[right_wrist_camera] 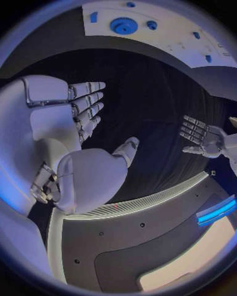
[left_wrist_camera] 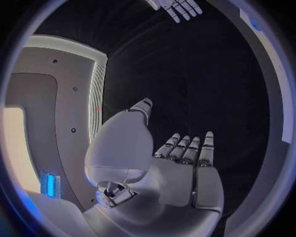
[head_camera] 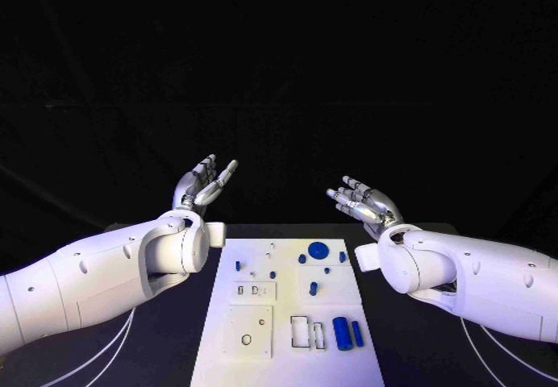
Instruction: Assemble the parts on the task board
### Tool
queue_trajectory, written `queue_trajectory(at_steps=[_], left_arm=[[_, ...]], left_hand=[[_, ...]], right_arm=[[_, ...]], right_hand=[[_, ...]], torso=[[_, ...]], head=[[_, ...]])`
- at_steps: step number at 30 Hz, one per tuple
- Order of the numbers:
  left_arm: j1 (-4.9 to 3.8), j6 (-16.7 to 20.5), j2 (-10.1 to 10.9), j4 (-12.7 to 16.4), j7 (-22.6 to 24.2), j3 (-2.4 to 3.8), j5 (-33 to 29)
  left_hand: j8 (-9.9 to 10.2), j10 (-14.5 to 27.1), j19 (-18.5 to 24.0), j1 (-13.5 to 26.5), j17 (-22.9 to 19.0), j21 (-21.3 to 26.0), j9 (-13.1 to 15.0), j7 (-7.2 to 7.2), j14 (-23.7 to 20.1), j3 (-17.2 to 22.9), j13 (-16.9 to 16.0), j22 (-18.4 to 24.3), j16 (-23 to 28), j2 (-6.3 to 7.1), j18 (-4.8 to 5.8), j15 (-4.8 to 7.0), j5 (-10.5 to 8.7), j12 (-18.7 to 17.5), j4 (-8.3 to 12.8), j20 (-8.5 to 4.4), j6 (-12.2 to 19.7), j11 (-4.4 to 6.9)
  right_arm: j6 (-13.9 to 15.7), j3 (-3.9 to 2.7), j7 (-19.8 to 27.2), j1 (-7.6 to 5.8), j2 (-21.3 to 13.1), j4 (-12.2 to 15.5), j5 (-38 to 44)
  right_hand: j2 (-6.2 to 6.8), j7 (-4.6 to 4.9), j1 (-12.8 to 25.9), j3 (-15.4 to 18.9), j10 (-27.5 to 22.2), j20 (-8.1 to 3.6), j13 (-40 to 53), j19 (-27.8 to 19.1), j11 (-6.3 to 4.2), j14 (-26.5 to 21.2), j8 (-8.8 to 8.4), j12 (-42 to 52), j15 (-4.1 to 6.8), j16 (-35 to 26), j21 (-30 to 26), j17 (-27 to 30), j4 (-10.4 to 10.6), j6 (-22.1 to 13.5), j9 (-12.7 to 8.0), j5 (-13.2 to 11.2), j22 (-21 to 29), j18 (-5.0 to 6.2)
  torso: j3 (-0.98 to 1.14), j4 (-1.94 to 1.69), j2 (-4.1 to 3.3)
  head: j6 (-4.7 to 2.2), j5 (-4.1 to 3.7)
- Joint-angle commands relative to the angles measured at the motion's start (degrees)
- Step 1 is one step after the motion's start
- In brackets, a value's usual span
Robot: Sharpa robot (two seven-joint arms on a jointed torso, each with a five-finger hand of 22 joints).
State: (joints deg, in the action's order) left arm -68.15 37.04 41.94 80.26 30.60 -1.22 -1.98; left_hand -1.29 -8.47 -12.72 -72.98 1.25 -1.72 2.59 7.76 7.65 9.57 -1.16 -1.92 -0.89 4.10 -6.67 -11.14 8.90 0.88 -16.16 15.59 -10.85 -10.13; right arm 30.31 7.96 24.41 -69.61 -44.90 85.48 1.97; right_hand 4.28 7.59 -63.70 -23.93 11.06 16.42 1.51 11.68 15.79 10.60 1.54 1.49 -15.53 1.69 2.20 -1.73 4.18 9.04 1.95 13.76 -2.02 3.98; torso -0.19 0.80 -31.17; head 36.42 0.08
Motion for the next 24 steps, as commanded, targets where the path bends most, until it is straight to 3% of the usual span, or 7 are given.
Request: queue_trajectory(at_steps=[1,5,6,8,11,16,24], left_arm=[[-0.06,-2.7,-0.1,0.0,1.6,0.03,-0.5],[-0.06,-2.7,-0.1,0.0,1.6,0.03,-0.5],[-0.26,-3.9,3.0,2.5,1.2,0.04,-0.6],[-0.32,-4.1,3.4,2.9,1.0,0.04,-0.6],[-0.40,-4.3,3.9,3.2,0.8,0.03,-0.5],[-0.52,-5.2,4.6,3.8,-0.3,0.03,0.9],[-0.95,-8.4,7.1,6.7,-2.5,0.04,3.6]], left_hand=[[-0.3,-0.4,-0.3,-2.3,0.1,-0.3,0.1,5.57,0.3,0.2,-0.1,-0.1,-0.4,0.05,-0.80,-0.80,0.37,0.4,-0.7,0.72,-0.9,-0.89],[-0.8,-2.6,-0.7,-3.1,0.6,-0.6,0.4,6.54,2.9,0.3,-0.4,-0.3,-0.9,-0.66,-1.47,-1.29,0.30,0.7,-0.6,1.10,-2.8,-1.88],[-1.2,-4.5,-1.3,-3.5,0.9,-0.9,0.7,7.08,4.8,0.5,-0.6,-0.4,-1.4,-0.96,-1.40,-1.55,0.26,0.9,-0.5,1.18,-4.4,-2.47],[-2.1,-8.7,-4.7,-4.4,1.6,-2.1,1.3,8.36,8.9,0.8,-0.9,-0.9,-2.2,-1.29,-0.61,-2.42,0.22,1.4,-0.4,1.29,-7.9,-3.86],[-5.0,-21.9,-21.4,-6.9,4.3,-7.8,3.1,8.78,24.9,1.5,-2.0,-3.6,-6.9,-1.20,-0.51,-2.39,0.11,3.4,0.1,1.14,-17.6,-4.80],[-10.2,-41.3,-32.5,-10.4,7.3,-12.7,6.1,7.56,41.0,3.0,-2.6,-4.7,-12.3,-0.02,-3.78,0.72,0.02,6.4,0.4,0.74,-33.9,-2.49],[-12.4,-50.2,-40.1,-12.7,10.7,-15.8,7.1,5.36,49.7,6.3,-2.7,-5.0,-15.2,1.74,-3.94,3.67,0.01,6.4,0.3,-1.91,-39.8,0.12]], right_arm=[[-9.1,0.54,-3.0,-0.78,0.0,-0.5,2.9],[-10.3,0.98,-3.5,-1.32,0.0,-0.7,3.2],[-5.1,0.97,-1.0,-2.52,-0.4,-2.5,19.1],[-4.6,0.96,-1.5,-2.83,-0.4,-2.9,23.0],[-4.2,0.95,-3.2,-3.33,-0.4,-3.5,29.9],[-5.3,0.93,-7.1,-4.13,0.0,-4.8,41.8],[-8.4,0.88,-13.8,-5.32,0.5,-5.4,59.7]], right_hand=[[0.70,9.72,-6.6,-2.2,9.1,0.34,0.8,6.0,0.15,8.9,2.06,1.4,0.28,2.1,2.4,-1.5,-3.3,7.0,1.5,-0.3,-1.1,1.26],[1.51,9.49,-9.4,-3.1,21.9,0.22,1.6,13.8,-0.84,21.2,4.92,3.3,1.84,5.4,5.3,-3.4,-6.2,16.4,3.5,-0.7,-2.4,2.86],[1.74,9.38,-10.1,-3.4,27.0,0.22,1.9,16.6,-1.18,24.9,5.78,4.0,2.32,6.2,6.3,-3.9,-7.1,19.3,4.0,-0.7,-2.7,3.35],[2.38,8.87,-11.4,-4.2,36.4,0.09,2.4,26.5,-2.07,32.8,8.00,5.2,3.40,8.1,9.8,-4.9,-8.9,26.3,5.4,-0.8,-4.2,4.52],[3.07,8.05,-12.0,-5.1,40.6,-0.01,2.2,30.4,-3.08,37.8,9.86,5.0,4.64,9.1,11.4,-5.4,-10.4,33.2,6.6,-1.1,-4.4,5.80],[4.60,6.35,-12.1,-6.7,47.2,-1.41,2.1,36.0,-5.00,44.9,11.38,4.1,6.84,10.7,14.0,-5.8,-12.1,40.4,7.3,-1.0,-5.0,6.55],[5.68,4.37,-11.3,-6.4,54.0,-4.79,2.2,41.7,-7.31,54.6,11.68,2.5,10.06,13.2,20.1,-7.9,-12.5,44.9,7.5,-1.8,-8.0,6.39]], torso=[[-0.02,0.02,0.00],[-0.02,0.02,0.00],[0.15,0.25,-1.51],[0.13,0.19,-1.77],[0.07,0.02,-2.17],[0.14,-0.17,-2.59],[0.07,-0.26,-4.14]], head=[[0.01,0.00],[0.01,0.00],[0.96,0.06],[0.97,0.01],[1.00,-0.04],[1.20,-0.09],[1.40,-0.28]])
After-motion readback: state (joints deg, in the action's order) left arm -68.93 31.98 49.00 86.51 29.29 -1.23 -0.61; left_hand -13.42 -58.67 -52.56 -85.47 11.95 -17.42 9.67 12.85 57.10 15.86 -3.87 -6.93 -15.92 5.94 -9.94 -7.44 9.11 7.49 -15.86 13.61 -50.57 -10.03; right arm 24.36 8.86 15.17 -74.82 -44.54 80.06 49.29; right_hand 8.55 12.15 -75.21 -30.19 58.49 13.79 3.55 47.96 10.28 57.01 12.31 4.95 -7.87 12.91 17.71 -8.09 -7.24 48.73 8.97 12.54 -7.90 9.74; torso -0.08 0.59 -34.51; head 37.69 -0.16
